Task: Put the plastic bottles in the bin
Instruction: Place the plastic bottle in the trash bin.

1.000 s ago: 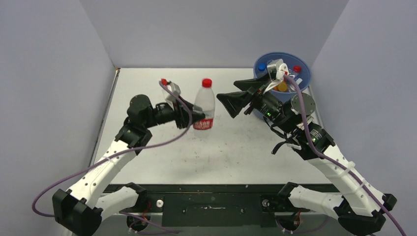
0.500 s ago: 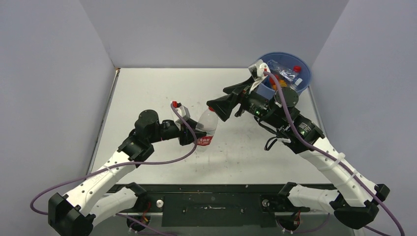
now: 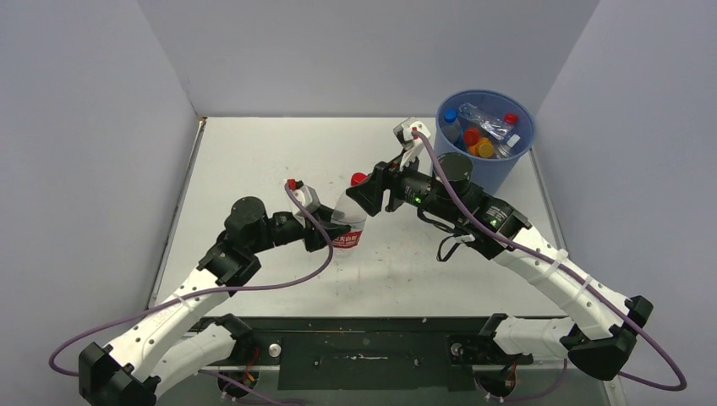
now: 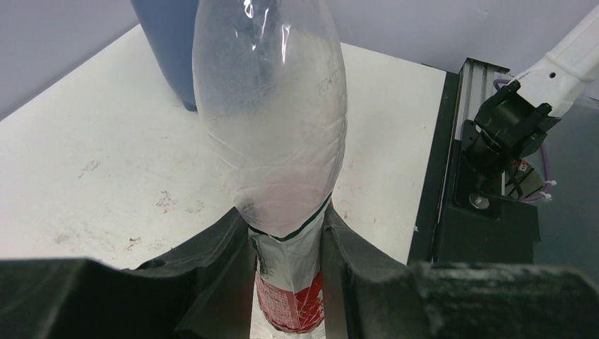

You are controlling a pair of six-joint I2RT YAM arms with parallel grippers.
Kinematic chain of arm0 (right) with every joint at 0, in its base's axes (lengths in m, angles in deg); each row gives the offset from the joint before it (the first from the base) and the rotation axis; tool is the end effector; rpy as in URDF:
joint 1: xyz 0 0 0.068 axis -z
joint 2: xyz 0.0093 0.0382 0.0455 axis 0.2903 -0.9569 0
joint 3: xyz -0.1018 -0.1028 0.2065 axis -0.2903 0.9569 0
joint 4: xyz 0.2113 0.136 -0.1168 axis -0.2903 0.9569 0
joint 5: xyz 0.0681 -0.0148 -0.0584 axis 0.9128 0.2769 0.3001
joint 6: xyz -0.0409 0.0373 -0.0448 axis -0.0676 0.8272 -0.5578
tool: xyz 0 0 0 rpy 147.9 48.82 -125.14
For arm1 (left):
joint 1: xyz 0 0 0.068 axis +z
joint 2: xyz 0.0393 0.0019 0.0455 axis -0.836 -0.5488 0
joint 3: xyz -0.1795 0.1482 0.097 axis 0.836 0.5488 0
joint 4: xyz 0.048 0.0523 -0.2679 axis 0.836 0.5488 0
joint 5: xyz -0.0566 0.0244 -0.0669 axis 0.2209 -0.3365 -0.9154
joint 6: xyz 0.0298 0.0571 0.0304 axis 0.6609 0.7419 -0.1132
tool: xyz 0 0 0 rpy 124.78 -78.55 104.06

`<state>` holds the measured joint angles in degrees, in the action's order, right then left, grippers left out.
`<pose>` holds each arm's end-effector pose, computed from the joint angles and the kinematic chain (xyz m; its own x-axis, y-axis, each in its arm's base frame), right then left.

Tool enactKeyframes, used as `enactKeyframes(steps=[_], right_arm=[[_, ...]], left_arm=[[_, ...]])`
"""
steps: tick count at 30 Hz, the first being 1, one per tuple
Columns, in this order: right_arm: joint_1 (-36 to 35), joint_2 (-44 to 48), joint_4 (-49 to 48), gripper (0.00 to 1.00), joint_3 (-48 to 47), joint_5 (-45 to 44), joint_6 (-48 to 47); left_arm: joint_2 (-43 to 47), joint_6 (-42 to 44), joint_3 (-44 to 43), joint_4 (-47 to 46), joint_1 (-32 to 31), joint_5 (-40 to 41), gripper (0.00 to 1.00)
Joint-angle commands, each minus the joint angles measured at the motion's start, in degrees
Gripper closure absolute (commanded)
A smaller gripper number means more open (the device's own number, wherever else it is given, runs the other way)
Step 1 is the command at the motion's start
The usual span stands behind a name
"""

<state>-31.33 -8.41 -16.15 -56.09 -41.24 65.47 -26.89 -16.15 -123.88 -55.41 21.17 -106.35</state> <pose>0.1921 0.2346 0.4167 -0.4157 0.0733 -0.9066 -0.7759 0.4915 0.3955 0.1904 -0.1749 0.3077 -0.0987 0.0215 -0.9949 0.9241 0.3730 -0.0836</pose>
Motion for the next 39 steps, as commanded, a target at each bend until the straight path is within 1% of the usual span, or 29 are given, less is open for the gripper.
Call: enactKeyframes(steps=[1, 7, 9, 10, 13, 14, 16, 17, 19, 20, 21, 22, 23, 27, 31, 34, 39], right_arm=[[-0.31, -0.06, -3.98, 0.41, 1.16, -3.02, 1.3], [-0.28, -1.55, -7.14, 0.51, 2.2, -2.07, 2.61], [-0.29, -2.15, -8.27, 0.59, 2.52, -1.58, 2.95], [-0.3, -2.35, -8.85, 0.65, 2.61, -1.22, 2.99], [-0.28, -3.31, -9.22, 0.93, 2.34, -0.2, 3.06], [-0.31, -3.37, -9.19, 0.94, 2.29, -0.15, 3.03], [-0.25, -3.23, -9.12, 0.95, 2.2, -0.26, 2.67], [-0.29, -2.96, -8.71, 0.95, 1.93, -0.89, 2.41], [-0.31, -2.39, -6.98, 0.95, 0.39, -2.22, 1.15], [-0.18, -2.12, -5.74, 0.95, -0.58, -3.11, 0.33], [-0.13, -1.88, -4.2, 0.95, -1.78, -3.93, -0.53], [-0.09, -1.77, -3.18, 0.95, -3.17, -4.71, -1.35], [-0.06, -1.66, -1.83, 0.95, -4.52, -5.62, -2.4], [0.23, -1.28, 4.74, 0.95, -11.0, -10.98, -6.27], [0.32, 0.26, 8.13, 0.95, -17.34, -23.58, -10.59], [0.47, 2.61, 5.78, 0.95, -18.38, -35.54, -13.12], [0.52, 5.46, -3.71, 0.95, -15.8, -54.61, -18.06]], left_arm=[[2.36, -0.69, 0.41, -5.58, -0.22, 1.48, 1.0], [3.73, -0.2, 1.35, -6.39, -0.43, 2.87, 1.0], [3.99, -0.09, 1.57, -6.63, -0.61, 2.98, 1.0], [4.04, -0.09, 1.62, -6.73, -0.65, 3.05, 1.0], [4.37, -0.09, 1.79, -6.92, -0.91, 3.88, 1.0], [4.56, 0.05, 2.0, -7.02, -0.98, 4.44, 1.0], [5.13, 0.33, 2.22, -7.2, -1.18, 5.52, 0.99], [5.51, 0.35, 2.35, -7.34, -1.24, 6.33, 0.9], [6.3, -0.01, 2.69, -7.68, -1.42, 8.05, 0.48], [6.76, -0.38, 2.93, -8.09, -1.51, 8.72, 0.33], [7.23, -0.98, 3.21, -8.82, -1.57, 9.18, 0.11], [7.74, -1.61, 3.59, -9.63, -1.62, 9.52, 0.0], [8.27, -1.96, 3.96, -10.5, -1.58, 9.91, 0.03], [10.42, -3.54, 5.13, -12.95, -1.61, 11.84, 0.04], [11.96, -3.78, 5.49, -12.98, -1.67, 17.56, 0.04], [11.79, -3.78, 4.76, -11.65, -1.66, 22.6, 0.04], [11.31, -2.45, 3.92, -9.2, -1.76, 29.92, 0.04]])
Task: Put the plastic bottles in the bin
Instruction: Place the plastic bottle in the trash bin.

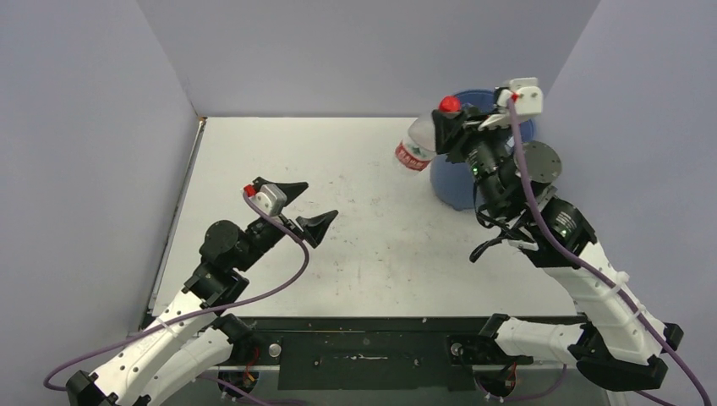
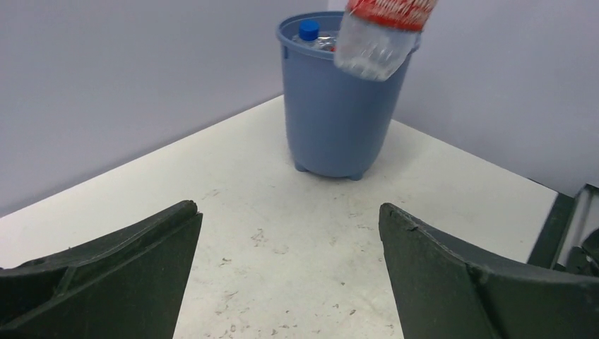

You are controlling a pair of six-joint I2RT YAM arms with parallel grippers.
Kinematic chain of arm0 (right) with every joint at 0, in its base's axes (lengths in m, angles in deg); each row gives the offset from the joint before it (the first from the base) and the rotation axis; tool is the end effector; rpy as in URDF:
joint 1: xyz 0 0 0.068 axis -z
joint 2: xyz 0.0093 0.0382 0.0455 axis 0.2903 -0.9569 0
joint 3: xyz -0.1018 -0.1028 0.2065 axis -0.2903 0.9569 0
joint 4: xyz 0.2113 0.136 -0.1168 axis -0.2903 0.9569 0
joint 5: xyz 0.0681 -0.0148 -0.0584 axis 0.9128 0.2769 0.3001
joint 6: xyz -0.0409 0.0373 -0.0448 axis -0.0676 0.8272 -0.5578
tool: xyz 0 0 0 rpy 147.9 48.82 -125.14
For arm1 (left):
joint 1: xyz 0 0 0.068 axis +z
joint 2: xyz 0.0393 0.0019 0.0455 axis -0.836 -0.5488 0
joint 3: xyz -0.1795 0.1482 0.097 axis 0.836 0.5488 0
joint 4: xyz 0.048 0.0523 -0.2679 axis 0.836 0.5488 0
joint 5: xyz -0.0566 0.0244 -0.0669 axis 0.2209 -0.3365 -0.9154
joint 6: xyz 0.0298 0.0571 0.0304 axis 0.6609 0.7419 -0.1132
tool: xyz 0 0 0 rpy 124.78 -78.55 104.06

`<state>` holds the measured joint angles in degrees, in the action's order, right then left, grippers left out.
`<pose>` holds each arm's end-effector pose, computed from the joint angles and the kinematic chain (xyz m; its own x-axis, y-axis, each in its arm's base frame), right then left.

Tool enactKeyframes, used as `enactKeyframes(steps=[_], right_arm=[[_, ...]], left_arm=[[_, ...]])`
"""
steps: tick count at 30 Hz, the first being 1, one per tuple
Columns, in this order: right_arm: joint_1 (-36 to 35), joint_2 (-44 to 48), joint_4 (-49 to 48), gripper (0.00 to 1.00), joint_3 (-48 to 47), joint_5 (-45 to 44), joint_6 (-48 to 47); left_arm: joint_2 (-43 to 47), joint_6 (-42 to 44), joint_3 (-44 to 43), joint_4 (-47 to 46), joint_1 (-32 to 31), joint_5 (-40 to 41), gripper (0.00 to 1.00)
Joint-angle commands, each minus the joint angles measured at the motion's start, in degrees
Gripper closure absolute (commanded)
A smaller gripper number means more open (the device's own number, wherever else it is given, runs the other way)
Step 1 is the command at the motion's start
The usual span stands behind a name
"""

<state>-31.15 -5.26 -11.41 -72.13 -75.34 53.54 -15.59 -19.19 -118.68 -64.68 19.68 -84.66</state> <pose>0.1780 0.1662 0.5201 -0.0102 0.2229 -0.9748 -0.4584 0.8653 0.2027 0.1734 -0.1448 0.3368 0.0842 -0.1869 -0.9788 0.7527 0.6556 -0.0604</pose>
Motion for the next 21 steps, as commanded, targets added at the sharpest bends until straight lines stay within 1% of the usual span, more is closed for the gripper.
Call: enactKeyframes(steps=[1, 3, 5, 7, 9, 13, 17, 21], right_arm=[[0.42, 2.5, -11.09, 0.95, 0.88, -23.32, -7.78], [1.0, 2.51, -16.86, 0.95, 2.38, -27.83, -12.27], [2.11, 1.61, -21.54, 0.95, 2.69, -30.15, -16.64], [4.47, 0.37, -26.68, 0.95, 1.57, -31.54, -19.1], [8.03, -1.13, -30.26, 0.95, -0.33, -32.01, -20.83], [15.73, -3.36, -40.64, 0.95, 1.77, -29.13, -22.3], [25.6, -6.08, -44.12, 0.95, 5.34, -19.14, -13.17], [37.4, -9.76, -42.4, 0.95, 7.3, -8.56, 0.52]], left_arm=[[0.16, 1.17, -1.29, 0.51, -0.38, 9.98, 0.04], [0.73, 2.43, -0.98, 1.08, -0.49, 14.64, 0.04], [1.04, 3.0, -0.71, 1.45, -0.58, 18.46, 0.04], [1.18, 3.21, -0.7, 1.72, -0.58, 21.13, 0.04], [1.06, 3.48, -0.43, 1.57, -0.58, 22.12, 0.04], [0.76, 2.94, -0.45, 1.62, -0.58, 21.8, 0.04], [0.92, 2.63, -0.27, 1.35, -0.98, 21.16, 0.04], [1.18, 3.35, 0.05, 1.34, -2.2, 21.78, 0.04]])
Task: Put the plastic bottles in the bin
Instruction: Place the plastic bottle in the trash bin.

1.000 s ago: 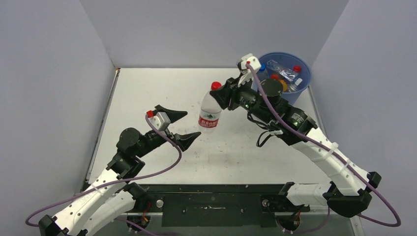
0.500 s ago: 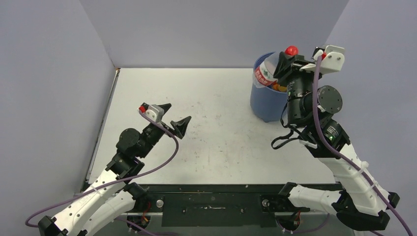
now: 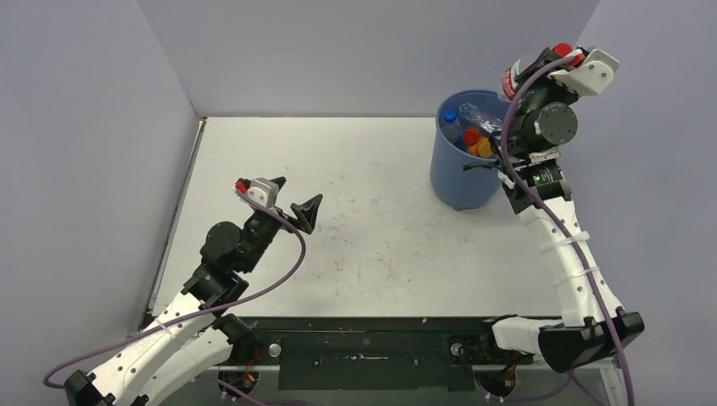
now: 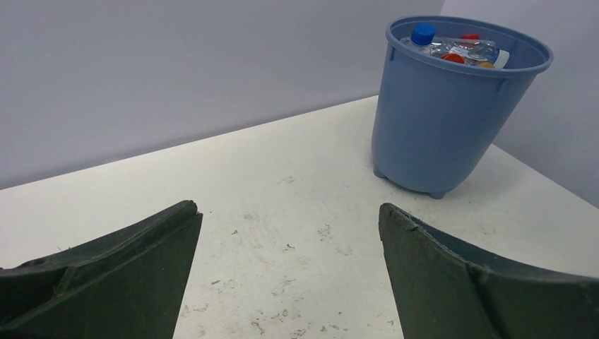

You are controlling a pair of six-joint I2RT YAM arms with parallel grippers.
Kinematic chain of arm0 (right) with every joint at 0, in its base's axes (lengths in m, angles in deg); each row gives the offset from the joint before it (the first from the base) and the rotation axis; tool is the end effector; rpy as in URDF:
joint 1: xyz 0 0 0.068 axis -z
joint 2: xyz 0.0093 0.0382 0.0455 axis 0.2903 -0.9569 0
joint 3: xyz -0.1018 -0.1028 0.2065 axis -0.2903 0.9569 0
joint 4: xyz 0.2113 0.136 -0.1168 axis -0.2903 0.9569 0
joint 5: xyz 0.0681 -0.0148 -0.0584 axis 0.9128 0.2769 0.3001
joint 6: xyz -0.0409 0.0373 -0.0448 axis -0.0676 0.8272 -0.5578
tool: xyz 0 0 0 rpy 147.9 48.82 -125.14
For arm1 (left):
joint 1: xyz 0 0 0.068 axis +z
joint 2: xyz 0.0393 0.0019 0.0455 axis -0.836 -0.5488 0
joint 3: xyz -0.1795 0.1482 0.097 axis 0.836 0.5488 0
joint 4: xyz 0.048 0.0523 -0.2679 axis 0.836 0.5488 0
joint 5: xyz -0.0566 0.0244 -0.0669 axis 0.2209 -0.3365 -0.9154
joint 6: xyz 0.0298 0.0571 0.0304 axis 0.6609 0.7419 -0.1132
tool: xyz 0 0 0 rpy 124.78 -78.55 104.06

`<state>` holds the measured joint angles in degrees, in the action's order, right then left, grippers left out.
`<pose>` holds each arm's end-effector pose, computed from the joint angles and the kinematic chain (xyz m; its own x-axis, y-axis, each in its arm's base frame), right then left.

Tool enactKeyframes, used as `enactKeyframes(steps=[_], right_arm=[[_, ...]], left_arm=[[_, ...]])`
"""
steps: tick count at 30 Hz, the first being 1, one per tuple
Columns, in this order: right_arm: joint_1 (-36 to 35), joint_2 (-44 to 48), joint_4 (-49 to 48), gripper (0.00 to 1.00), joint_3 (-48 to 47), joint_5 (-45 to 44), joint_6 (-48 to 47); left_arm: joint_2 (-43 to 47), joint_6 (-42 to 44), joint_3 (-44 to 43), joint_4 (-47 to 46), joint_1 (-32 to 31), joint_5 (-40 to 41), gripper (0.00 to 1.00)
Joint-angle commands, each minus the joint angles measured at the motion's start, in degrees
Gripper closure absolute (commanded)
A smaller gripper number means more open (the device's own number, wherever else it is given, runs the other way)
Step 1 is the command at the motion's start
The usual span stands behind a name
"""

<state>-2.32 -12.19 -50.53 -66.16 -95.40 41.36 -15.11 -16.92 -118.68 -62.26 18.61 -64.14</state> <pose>0.2733 0.0542 0.5316 0.4872 0.1347 -0.8628 0.3018 0.9012 0.3111 0.1831 -0.1312 0.3331 0.1013 -0.1557 -0.9826 0.4873 0.8689 -0.0874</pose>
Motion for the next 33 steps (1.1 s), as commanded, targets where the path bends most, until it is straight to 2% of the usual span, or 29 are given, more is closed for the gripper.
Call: enactKeyframes(steps=[1, 5, 12, 20, 22, 25, 27, 33], right_arm=[[10.46, -3.65, -3.64, 0.95, 2.1, 14.13, 15.09], [16.24, -6.09, -9.93, 0.95, 7.82, 22.59, 24.64], [21.68, -10.77, -9.79, 0.95, 11.37, 32.46, 39.17], [23.85, -10.89, -10.52, 0.95, 19.03, 37.59, 46.61], [24.0, -9.81, -10.3, 0.89, 20.86, 38.21, 46.84], [23.96, -7.68, -9.82, 0.67, 23.17, 39.4, 46.52], [23.95, -6.2, -8.55, 0.6, 24.17, 39.5, 46.3], [24.11, -2.75, -5.94, 0.58, 26.3, 38.48, 44.84]], left_arm=[[0.75, 1.17, 0.17, -1.36, -1.38, 1.22, 0.04], [0.59, 1.29, 0.28, -1.61, -1.62, 0.97, 0.04], [-0.02, 1.38, 0.2, -1.44, -1.93, 0.18, 0.04], [-0.73, 0.86, 0.15, -1.48, -1.97, -0.53, 0.04], [-1.1, 0.64, 0.03, -1.23, -1.93, -0.7, 0.04], [-1.31, 0.25, -0.1, -1.29, -1.91, -0.89, 0.04], [-1.29, 0.07, -0.15, -1.35, -1.97, -0.95, 0.04], [-1.14, -0.46, -0.11, -1.44, -2.06, -1.34, 0.04]])
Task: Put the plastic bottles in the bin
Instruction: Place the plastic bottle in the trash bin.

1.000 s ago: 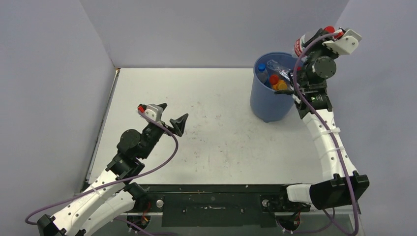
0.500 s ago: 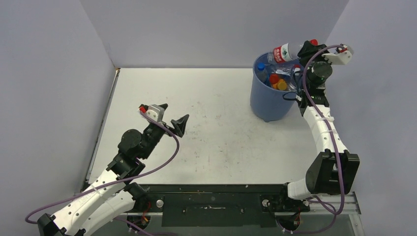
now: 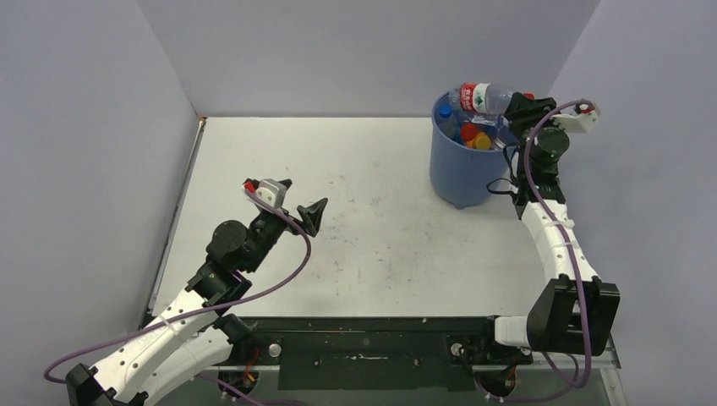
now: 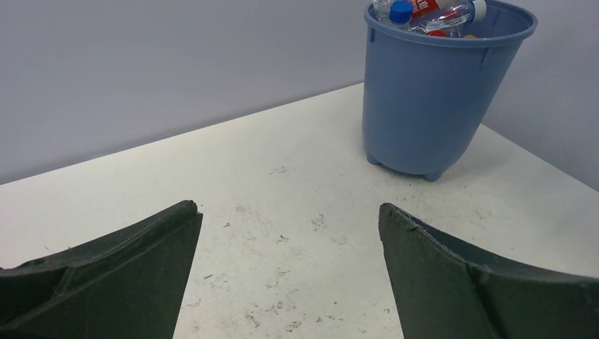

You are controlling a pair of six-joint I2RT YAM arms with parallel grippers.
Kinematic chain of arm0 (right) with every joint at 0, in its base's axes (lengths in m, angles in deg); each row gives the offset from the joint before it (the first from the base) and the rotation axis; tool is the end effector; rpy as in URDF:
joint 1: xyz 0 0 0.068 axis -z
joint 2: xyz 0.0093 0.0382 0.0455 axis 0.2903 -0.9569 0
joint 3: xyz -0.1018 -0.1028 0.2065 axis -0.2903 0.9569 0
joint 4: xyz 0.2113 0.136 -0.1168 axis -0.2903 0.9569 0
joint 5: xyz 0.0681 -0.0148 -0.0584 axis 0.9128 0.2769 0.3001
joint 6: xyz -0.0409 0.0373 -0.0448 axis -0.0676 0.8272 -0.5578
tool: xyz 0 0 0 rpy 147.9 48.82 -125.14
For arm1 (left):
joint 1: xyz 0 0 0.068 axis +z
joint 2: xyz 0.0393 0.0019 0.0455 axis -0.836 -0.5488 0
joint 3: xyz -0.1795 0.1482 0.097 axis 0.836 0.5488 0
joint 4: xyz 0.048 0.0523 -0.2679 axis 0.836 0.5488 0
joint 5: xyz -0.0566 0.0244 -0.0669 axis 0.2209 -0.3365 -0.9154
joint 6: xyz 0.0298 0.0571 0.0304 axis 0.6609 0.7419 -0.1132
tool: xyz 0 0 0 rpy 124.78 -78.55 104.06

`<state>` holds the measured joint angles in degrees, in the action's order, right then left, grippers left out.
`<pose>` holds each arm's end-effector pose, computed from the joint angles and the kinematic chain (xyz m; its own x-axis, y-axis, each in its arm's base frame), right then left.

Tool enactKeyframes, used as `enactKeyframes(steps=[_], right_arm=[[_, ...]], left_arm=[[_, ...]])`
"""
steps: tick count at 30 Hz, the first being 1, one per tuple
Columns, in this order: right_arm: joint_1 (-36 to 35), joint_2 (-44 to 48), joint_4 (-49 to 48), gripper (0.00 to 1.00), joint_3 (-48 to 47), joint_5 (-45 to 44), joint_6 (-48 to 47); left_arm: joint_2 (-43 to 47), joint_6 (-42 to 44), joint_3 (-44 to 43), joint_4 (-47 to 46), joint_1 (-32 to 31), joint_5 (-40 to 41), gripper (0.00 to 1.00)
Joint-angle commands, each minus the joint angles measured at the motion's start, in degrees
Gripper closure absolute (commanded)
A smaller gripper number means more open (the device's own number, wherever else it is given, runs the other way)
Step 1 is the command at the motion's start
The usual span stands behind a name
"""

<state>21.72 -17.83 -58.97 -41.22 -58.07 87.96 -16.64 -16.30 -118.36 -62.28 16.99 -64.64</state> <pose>0.3591 -0.0344 0.3605 0.2267 0.6775 -0.6997 -0.0103 0.7201 0.6938 0.1838 -0.1407 0.3253 0.0778 -0.1289 -0.9886 0.5162 0.8535 -0.0706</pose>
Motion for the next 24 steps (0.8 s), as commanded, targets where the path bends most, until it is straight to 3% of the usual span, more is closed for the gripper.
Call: enactKeyframes(steps=[1, 6, 13, 22, 24], right_arm=[[0.1, 3.48, 2.72, 0.57, 1.72, 1.13, -1.96], [0.26, 5.77, 5.74, 0.47, 3.24, -0.07, -2.97], [0.65, 9.03, 9.65, 0.2, 4.84, -1.11, -3.89], [0.62, 14.06, 15.99, 0.01, 2.36, -3.1, -4.26], [0.49, 16.14, 18.06, 0.07, 1.56, -4.7, -3.99]], left_arm=[[0.39, -1.19, -0.44, -1.49, -0.43, -0.92, 0.04], [0.3, -1.43, -0.48, -1.51, -0.43, -1.17, 0.04], [-0.25, -1.7, -0.81, -1.02, -0.58, -1.27, 0.04], [-1.28, -2.27, -2.3, 0.59, -1.53, 0.88, 0.04], [-1.2, -2.97, -2.51, 0.6, -1.82, 2.34, 0.04]])
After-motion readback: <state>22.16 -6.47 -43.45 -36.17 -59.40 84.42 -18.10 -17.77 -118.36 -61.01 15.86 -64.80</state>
